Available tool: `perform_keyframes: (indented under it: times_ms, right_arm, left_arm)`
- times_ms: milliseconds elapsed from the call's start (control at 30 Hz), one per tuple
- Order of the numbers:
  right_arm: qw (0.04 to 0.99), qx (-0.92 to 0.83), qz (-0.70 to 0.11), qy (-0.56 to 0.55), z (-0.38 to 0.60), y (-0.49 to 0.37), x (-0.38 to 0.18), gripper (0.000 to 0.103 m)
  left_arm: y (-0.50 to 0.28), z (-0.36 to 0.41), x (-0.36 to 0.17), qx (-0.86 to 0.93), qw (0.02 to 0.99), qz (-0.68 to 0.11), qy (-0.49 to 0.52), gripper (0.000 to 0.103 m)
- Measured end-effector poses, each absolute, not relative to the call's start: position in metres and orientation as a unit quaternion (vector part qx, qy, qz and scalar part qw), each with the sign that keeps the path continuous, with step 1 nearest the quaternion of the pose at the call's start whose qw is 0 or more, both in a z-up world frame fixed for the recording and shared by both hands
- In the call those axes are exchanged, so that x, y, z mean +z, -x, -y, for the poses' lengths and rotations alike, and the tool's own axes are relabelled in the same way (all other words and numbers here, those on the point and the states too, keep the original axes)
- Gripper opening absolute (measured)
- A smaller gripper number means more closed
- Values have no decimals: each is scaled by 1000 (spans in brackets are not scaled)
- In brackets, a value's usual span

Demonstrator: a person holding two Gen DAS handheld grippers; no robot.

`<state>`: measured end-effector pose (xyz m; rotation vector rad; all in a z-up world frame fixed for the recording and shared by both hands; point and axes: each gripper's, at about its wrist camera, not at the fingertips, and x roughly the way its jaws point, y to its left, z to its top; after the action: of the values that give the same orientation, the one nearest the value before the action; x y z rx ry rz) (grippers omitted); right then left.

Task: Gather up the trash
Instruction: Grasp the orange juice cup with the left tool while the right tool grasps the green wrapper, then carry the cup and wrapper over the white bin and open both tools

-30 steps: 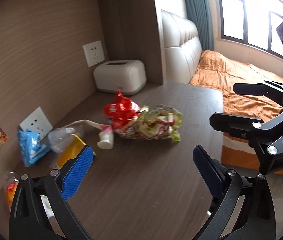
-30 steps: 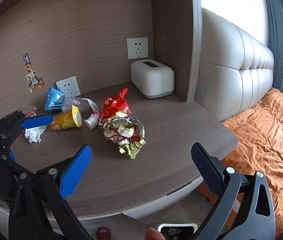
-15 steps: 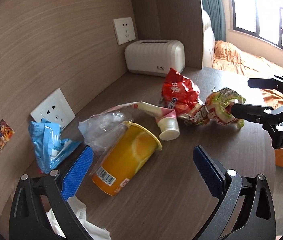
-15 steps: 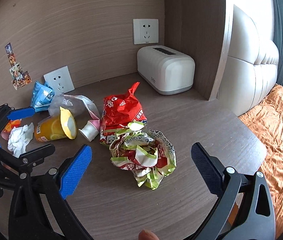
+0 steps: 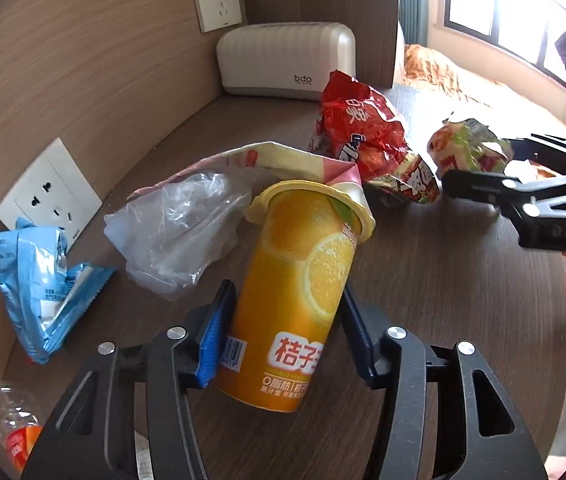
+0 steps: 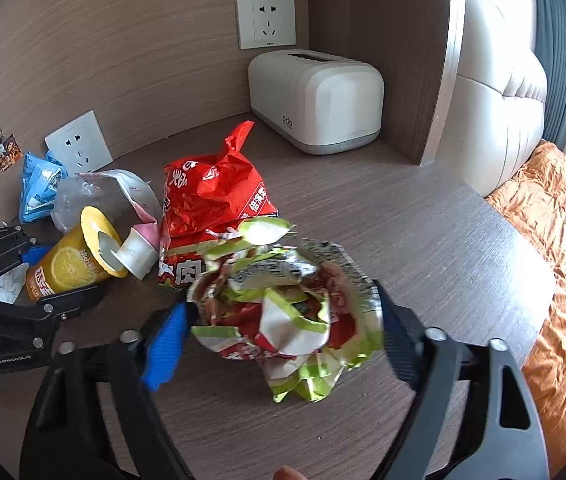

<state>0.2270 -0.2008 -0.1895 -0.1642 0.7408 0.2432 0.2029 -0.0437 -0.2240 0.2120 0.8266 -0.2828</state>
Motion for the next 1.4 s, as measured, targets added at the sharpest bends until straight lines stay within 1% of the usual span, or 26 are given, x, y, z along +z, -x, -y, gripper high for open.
perform_keyframes:
  times_ms: [133,433,600,833,1133,1267,1400]
  right_arm:
    - [926,125,-350,69,206,-216,-178,67]
    - [935,147,-318,61,223,-181,-142,67]
    - [938,144,-308,60,246,-155,-132,67]
    - [939,113,-321,50,301,-117,-131,67]
    - [930,42,-365,14,386,-67,-159,67]
    - [923,10,-383,-11,417,-51,-180,67]
    - [913,-9,-405,-43,443,-45,-211,67]
  left_arm:
    - [-195,49,-217,-135,905,-388,-111,44]
    - [-167,75,-187,-138,917,-363,-96,43]
    - [-147,108,-176,-153,917,-354,-100,43]
    - [-123,175,-174,-207,907,-350,-108,43]
    - [-92,284,-202,-307,867,-366,-138,43]
    - [-85,324,-228,-342,843,-387,-150,43]
    - [-86,356,-269,-365,817,-416,-161,43]
